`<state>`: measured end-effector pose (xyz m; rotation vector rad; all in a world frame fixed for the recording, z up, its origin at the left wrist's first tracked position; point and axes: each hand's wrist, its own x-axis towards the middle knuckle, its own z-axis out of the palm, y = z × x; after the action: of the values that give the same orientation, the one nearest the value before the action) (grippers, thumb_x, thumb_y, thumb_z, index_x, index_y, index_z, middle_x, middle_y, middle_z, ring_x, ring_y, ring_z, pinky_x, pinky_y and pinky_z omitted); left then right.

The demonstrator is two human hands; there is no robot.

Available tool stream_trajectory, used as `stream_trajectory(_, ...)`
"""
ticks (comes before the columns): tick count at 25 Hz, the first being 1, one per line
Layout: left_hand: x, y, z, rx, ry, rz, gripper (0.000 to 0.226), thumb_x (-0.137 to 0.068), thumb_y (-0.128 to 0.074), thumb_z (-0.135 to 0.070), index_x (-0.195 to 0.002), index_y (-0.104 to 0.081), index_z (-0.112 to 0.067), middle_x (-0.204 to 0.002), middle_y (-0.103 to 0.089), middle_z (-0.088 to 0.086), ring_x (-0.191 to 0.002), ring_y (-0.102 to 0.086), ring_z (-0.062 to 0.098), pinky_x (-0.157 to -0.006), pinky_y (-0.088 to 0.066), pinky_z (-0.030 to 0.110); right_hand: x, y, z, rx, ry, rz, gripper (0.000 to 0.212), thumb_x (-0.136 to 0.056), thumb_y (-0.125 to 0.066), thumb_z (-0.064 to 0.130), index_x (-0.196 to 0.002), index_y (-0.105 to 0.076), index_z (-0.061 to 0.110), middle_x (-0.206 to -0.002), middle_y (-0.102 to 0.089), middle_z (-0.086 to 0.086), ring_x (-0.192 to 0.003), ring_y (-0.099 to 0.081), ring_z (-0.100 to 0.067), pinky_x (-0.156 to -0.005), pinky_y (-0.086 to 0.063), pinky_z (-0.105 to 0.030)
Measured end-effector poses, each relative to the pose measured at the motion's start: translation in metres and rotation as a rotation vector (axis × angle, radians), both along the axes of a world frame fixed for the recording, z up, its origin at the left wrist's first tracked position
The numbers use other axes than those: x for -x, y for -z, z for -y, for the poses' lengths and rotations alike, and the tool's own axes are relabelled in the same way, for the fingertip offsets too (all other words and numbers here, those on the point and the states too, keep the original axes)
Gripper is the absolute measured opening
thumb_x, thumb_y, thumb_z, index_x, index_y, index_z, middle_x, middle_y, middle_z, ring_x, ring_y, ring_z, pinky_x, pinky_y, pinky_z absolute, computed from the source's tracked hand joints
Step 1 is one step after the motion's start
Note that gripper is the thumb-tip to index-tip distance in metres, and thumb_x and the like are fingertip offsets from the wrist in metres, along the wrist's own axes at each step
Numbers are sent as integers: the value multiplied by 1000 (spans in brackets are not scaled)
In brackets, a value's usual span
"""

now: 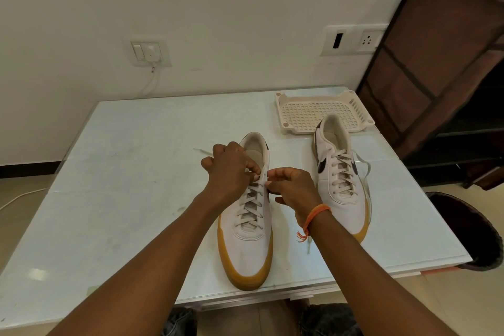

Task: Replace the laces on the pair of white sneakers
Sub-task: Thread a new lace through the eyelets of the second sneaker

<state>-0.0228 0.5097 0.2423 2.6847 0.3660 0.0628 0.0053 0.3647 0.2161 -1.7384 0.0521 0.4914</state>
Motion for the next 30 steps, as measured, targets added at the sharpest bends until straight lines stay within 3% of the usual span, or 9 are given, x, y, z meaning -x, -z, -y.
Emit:
stream_trajectory(6, 8, 5, -2, 402, -123, 85, 13, -84, -75, -18, -96, -78, -20, -84, -47, -22, -103, -47, 10, -68, -24, 5, 0, 1, -1, 20, 6, 47, 13, -82, -74, 12, -94, -72, 15, -91, -73, -4, -89, -70, -21, -75, -59, -33)
stream_trajectory(9, 1, 5, 1, 276, -106, 45, 10, -83, -76, -24, -92, -79, -27, -91, -52, -18, -111, -42, 17, -70, -23, 24, 0, 5, -3, 113, 65, 253, 1, -80, -77, 17, -80, -77, 17, -79, -74, 1, -78, -70, -15, -76, -59, -38)
stream_trajectory(12, -3, 4, 3, 196, -112, 14, 11, -84, -75, -27, -94, -78, -28, -99, -56, -14, -113, -39, 19, -73, -21, 28, 2, 7, -6, 206, 94, 417, 8, -80, -77, 19, -72, -75, 21, -71, -69, 10, -68, -64, -7, -71, -56, -30)
stream_trajectory(15, -2, 3, 0, 162, -90, -25, 12, -85, -74, -32, -96, -77, -31, -102, -46, -15, -115, -37, 20, -80, -22, 32, 6, 6, -9, 389, 16, 554, 15, -91, -64, 18, -76, -63, 18, -76, -61, 7, -69, -54, -6, -63, -40, -19)
stream_trajectory(18, -2, 3, -2, 111, -77, -66, 8, -85, -73, -37, -93, -75, -36, -107, -41, -13, -116, -35, 22, -81, -23, 35, 7, 11, -15, 482, -116, 610, 19, -98, -45, 18, -80, -48, 14, -86, -55, -5, -78, -53, -18, -68, -42, -27)
stream_trajectory(21, -2, -1, -6, 93, -70, -87, 6, -83, -74, -40, -86, -73, -36, -111, -44, -9, -114, -35, 22, -81, -23, 36, -8, -1, -6, 140, 74, 372, 18, -98, -36, 13, -83, -45, 8, -91, -55, -17, -77, -66, -29, -69, -58, -45)
stream_trajectory(24, 0, -3, -8, 155, -58, -95, 10, -81, -75, -44, -83, -74, -35, -112, -52, -8, -110, -36, 22, -78, -24, 36, -31, -21, 24, -142, 322, 121, 14, -100, -34, 5, -94, -46, 5, -92, -58, -18, -69, -71, -31, -63, -61, -38)
stream_trajectory(27, -1, -1, -10, 246, -53, -72, 10, -81, -75, -43, -83, -77, -33, -107, -60, -8, -107, -39, 24, -71, -24, 34, -36, -28, 34, -281, 493, -13, 16, -100, -33, 5, -96, -47, 3, -95, -57, -23, -67, -71, -31, -57, -60, -37)
stream_trajectory(30, -4, 1, -11, 262, -59, -100, 9, -82, -74, -41, -79, -75, -33, -108, -60, -7, -107, -39, 23, -75, -25, 37, -22, -22, 17, -262, 391, -133, 15, -102, -41, 16, -109, -48, 4, -97, -56, -17, -71, -69, -31, -60, -60, -43)
